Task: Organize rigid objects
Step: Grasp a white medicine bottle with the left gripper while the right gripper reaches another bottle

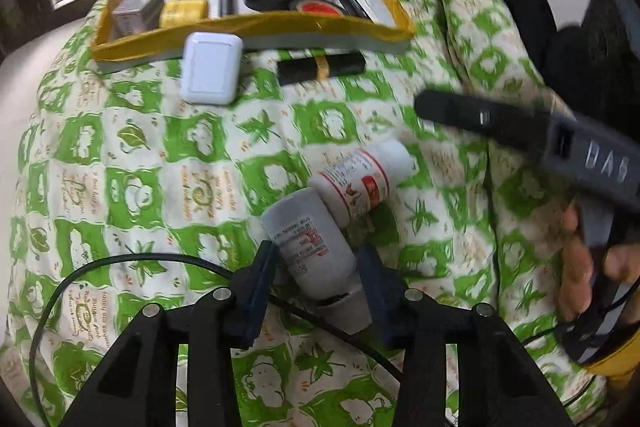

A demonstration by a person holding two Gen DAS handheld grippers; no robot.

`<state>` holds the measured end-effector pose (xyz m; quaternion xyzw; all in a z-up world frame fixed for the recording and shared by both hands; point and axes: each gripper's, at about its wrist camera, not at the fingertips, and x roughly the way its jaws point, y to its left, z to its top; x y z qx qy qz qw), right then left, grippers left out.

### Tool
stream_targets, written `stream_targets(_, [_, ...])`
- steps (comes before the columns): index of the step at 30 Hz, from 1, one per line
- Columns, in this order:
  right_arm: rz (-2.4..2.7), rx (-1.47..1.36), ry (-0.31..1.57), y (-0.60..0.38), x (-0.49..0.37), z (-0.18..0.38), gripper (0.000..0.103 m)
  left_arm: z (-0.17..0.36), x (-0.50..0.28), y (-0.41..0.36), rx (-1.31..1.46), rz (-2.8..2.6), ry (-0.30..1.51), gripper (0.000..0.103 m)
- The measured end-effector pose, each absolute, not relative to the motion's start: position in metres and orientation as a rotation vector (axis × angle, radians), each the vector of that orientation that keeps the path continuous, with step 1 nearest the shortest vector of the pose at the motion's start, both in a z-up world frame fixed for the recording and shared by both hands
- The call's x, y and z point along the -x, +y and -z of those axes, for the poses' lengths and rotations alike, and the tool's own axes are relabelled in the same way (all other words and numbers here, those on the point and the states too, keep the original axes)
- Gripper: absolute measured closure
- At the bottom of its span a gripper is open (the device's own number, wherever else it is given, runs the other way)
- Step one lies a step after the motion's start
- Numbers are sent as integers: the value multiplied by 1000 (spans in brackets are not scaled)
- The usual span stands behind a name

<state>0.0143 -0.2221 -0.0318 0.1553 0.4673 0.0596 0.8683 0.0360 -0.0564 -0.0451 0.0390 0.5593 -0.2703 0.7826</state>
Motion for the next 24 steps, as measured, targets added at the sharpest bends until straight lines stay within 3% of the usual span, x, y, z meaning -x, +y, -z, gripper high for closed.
stream_targets(7, [-196, -311, 1044, -208, -16, 43, 47, 53, -49, -58, -75, 552, 1234, 60])
stream_targets(24, [-256, -322, 1102, -185, -10, 55, 47, 47, -60, -24, 14, 334, 1168, 61])
